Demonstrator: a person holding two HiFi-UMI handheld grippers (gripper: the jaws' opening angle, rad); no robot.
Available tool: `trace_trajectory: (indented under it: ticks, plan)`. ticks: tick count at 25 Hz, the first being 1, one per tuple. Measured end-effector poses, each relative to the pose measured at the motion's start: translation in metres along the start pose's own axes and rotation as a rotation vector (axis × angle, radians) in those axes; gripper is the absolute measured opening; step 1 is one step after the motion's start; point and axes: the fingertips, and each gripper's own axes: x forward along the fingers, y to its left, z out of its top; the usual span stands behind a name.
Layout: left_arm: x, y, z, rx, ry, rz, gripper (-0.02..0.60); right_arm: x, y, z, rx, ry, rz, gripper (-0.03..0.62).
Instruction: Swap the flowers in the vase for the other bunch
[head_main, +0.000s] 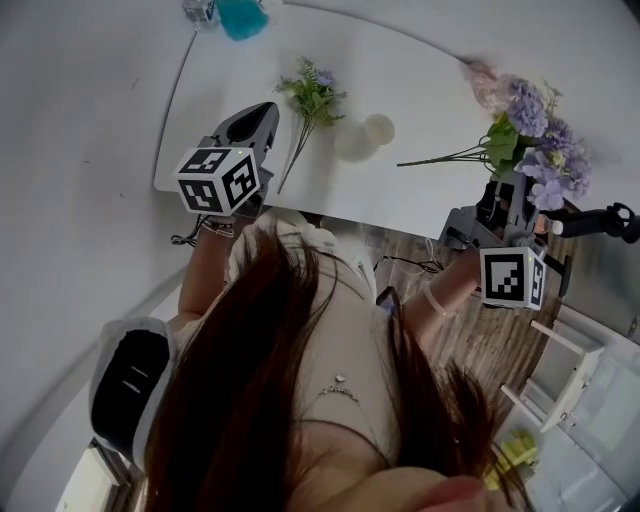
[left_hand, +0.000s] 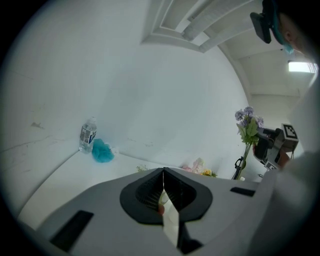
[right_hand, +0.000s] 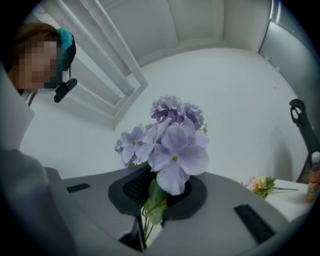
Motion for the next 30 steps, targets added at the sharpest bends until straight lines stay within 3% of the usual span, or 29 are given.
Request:
trace_trajectory:
  ticks: [11,15,30]
  plan:
    - [-0.012,0.014,-0.007,-0.029,-0.029,0.019,0.006,-0.001,0.015,0.011,-0.028,-0.141,0.002,0.060]
    - [-0.017,0.013,-0.007,-0.035,-0.032,0.023,0.006,-0.004,0.010,0.008,-0.036,-0.155,-0.041,0.060]
    - [-0.035,0.012,-0.008,-0.044,-0.042,0.065,0.005,0.007,0.030,-0.008,-0.150,-0.166,-0.007,0.060]
